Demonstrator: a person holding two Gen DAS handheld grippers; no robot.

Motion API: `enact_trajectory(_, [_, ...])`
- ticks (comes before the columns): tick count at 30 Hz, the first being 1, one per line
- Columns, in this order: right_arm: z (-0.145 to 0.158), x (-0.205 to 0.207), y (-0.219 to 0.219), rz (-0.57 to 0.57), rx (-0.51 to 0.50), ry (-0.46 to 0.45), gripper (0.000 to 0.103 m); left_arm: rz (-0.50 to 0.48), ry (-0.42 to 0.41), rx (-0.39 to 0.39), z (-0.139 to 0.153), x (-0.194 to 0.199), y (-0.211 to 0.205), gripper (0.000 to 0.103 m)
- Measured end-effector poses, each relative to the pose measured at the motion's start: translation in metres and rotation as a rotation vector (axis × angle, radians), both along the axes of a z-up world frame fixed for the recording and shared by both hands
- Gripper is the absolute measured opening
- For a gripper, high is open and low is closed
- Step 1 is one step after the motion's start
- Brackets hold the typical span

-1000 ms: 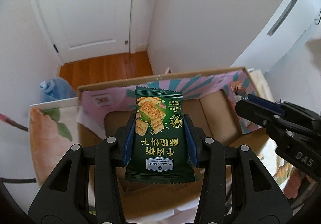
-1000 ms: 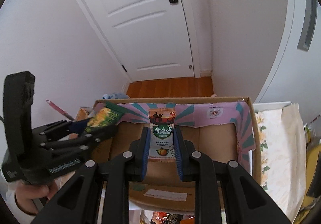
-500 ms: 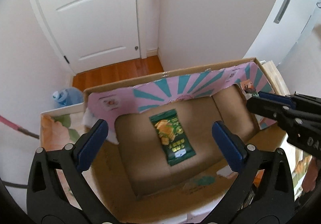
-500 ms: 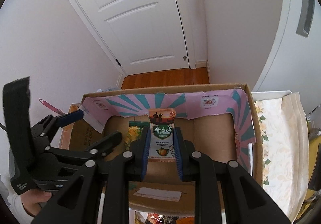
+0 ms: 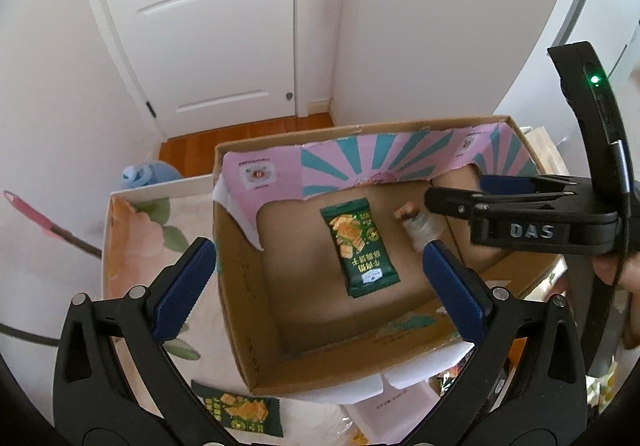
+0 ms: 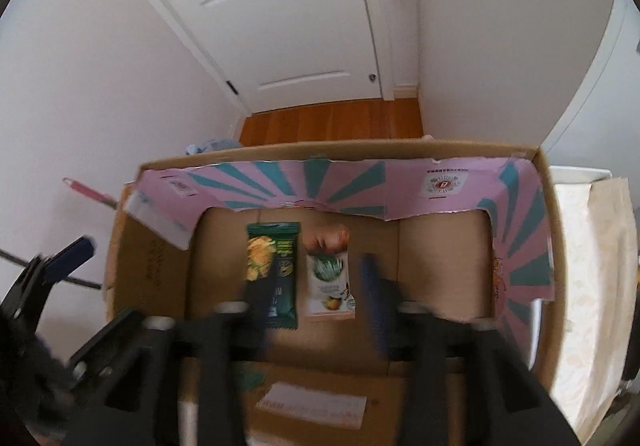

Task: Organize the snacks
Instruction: 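Open both tools to release the packet and carton in the box, then withdraw both tools from the box back over the snacks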

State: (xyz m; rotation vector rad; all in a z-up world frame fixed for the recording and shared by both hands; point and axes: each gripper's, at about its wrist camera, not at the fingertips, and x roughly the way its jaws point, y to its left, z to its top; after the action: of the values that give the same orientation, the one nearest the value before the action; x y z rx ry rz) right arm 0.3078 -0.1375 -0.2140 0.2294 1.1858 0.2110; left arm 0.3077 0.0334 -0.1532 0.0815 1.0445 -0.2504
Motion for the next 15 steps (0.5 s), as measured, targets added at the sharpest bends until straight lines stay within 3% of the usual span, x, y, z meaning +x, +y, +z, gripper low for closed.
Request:
enact_trajectory(1, [-0.003,0.000,-0.001,-0.004,0.005,-0.002,0.092,0.000,0.002,0.001,0.000,-0.002,0.001,0.103])
enact_trajectory(6, [0.003,-0.011,-0.007,-0.037,0.039,-0.035,0.092,0.006,0.000,-0.004,0.002,-0.006,0.007,0.103])
enact_trajectory(15, [0.041,-0.031,-0.006,-0.041,0.024,-0.116,0.092,0.012,-0.035,-0.042,0.026,-0.023,0.015,0.103])
